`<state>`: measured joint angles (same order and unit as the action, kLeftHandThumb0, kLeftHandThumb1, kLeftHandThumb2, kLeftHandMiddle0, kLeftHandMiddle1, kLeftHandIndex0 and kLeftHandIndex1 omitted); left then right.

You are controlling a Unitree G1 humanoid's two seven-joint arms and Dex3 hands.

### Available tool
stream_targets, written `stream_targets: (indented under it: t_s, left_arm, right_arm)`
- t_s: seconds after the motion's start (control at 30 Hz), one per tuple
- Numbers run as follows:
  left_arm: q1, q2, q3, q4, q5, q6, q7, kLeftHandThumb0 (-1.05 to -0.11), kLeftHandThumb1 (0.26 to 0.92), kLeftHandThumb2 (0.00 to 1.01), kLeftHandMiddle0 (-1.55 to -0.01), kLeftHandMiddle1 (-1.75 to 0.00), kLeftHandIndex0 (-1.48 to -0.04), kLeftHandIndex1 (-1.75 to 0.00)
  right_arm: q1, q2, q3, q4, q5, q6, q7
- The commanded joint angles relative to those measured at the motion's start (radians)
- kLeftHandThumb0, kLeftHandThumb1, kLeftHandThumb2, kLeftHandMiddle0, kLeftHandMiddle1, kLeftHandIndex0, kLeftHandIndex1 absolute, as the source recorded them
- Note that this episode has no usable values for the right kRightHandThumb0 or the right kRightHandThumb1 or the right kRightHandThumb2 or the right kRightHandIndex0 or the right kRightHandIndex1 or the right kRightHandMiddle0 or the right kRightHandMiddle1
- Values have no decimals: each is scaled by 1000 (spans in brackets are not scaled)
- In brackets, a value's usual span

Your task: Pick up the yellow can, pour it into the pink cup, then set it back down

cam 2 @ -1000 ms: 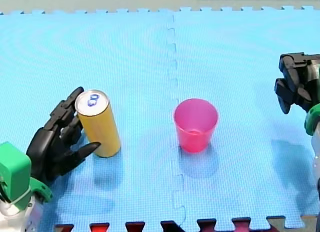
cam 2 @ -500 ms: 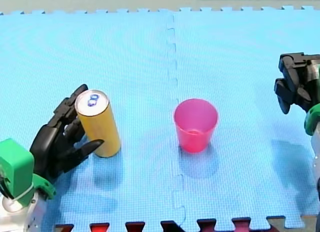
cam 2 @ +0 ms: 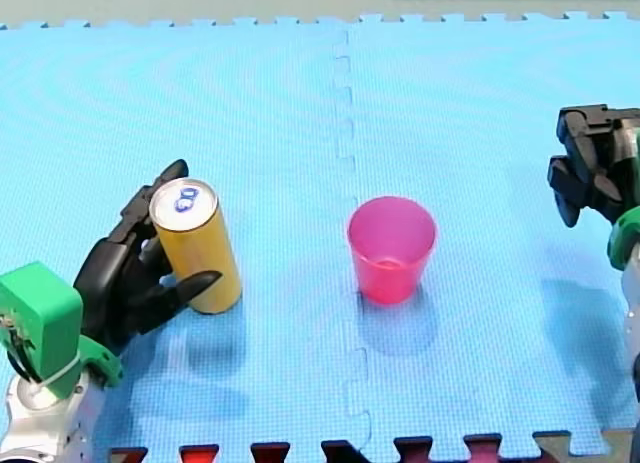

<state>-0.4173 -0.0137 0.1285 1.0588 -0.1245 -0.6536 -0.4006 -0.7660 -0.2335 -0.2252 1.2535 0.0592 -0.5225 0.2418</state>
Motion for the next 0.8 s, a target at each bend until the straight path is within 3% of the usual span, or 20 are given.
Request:
stream_targets:
  t_s: [0.0, 0.33, 0.53, 0.63, 0.7, 0.77]
  left_arm:
    - [-8, 2, -1, 3, -1, 0, -5, -860, 617, 0, -125, -4, -139, -2]
    - [-21, 3, -24, 10, 22, 7, -6, -840, 621, 1, -118, 0, -140, -1]
    - [-23, 6, -34, 9, 39, 11, 7, -816, 633, 4, -219, -45, -195, -19]
    - [-23, 8, -43, 9, 57, 3, 32, -777, 655, 8, -354, -78, -288, -35]
    - [-26, 10, -54, 13, 85, -6, 80, -620, 675, 5, -565, -86, -417, -30]
    - [-30, 5, -52, 17, 94, 2, 120, -556, 704, 8, -753, -86, -596, -49]
  right_arm:
    - [-2, -1, -2, 1, 2, -4, -4]
    - [0, 2, 0, -6, 3, -10, -9]
    - [5, 4, -4, -9, 9, -9, -6]
    - [7, 4, -4, -10, 11, -8, -4]
    - [8, 4, -3, -11, 11, -8, -4]
    - [9, 4, -3, -11, 12, -8, -3]
